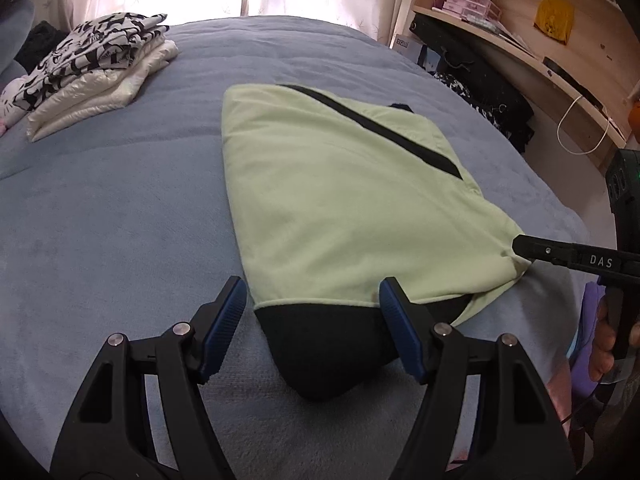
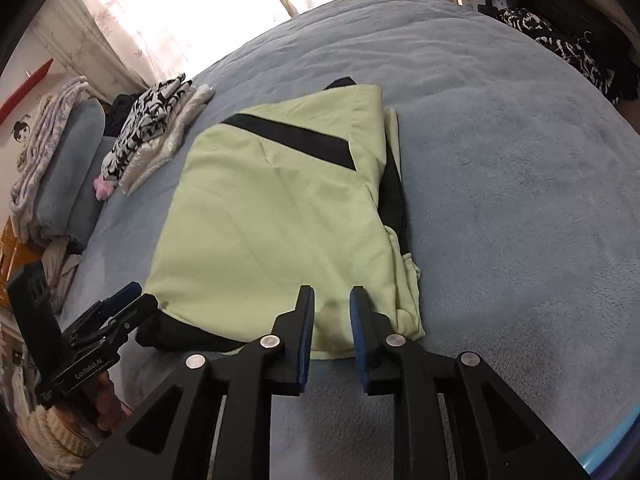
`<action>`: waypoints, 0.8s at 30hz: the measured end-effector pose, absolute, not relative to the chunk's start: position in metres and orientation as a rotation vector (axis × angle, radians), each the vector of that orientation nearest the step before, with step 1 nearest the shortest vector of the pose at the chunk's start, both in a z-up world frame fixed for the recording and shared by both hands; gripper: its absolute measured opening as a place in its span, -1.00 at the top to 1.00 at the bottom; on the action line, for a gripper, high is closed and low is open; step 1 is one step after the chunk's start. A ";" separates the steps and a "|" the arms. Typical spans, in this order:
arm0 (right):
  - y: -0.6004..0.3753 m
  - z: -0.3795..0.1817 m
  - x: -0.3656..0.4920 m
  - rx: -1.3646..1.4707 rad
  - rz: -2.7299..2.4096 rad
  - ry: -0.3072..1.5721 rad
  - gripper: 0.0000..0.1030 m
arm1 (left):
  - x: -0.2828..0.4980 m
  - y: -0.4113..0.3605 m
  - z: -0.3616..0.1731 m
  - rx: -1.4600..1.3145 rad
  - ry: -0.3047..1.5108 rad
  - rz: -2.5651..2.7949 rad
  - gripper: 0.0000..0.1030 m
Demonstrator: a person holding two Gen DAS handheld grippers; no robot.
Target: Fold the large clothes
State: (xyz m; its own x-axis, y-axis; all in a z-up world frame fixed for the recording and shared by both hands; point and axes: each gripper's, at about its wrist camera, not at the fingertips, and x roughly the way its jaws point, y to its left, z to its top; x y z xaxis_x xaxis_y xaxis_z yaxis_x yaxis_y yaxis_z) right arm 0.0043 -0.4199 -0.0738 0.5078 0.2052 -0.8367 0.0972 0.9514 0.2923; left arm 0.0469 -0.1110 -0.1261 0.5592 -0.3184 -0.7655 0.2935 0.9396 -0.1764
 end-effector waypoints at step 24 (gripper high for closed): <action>-0.384 -0.031 0.122 0.198 0.135 0.953 -0.24 | 0.149 -0.115 -0.098 -0.169 0.978 -0.233 -0.30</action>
